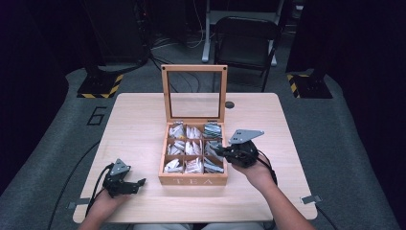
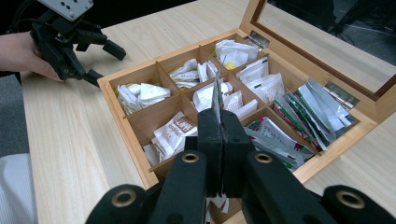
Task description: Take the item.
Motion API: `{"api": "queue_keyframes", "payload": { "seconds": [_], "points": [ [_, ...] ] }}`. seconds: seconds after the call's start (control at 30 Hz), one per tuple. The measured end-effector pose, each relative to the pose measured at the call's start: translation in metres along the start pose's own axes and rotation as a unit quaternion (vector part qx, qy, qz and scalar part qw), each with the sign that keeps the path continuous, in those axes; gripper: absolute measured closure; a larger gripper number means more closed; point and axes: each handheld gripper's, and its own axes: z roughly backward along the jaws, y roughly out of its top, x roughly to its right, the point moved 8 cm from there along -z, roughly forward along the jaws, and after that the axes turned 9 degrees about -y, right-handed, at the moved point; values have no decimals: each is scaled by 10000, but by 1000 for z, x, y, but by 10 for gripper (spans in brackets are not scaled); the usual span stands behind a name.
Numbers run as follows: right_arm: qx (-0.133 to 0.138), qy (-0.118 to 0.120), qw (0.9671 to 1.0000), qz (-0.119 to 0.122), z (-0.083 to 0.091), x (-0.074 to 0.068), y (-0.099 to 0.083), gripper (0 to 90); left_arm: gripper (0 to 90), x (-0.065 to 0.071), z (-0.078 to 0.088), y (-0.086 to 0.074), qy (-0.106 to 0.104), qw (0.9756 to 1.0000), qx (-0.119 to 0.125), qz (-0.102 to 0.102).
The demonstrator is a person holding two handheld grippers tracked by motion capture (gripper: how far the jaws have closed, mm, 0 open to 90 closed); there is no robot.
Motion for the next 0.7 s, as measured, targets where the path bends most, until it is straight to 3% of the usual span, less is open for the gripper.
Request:
{"api": "queue_keyframes", "payload": {
  "seconds": [0.23, 0.7],
  "points": [
    [18, -4, 10000, 26, 3, 1, 1, 890, 138, 0, 0, 0, -1, 10000, -3, -5],
    [130, -249, 9996, -77, 19, 17, -3, 890, 138, 0, 0, 0, 1, 10000, -3, -6]
  ]
}}
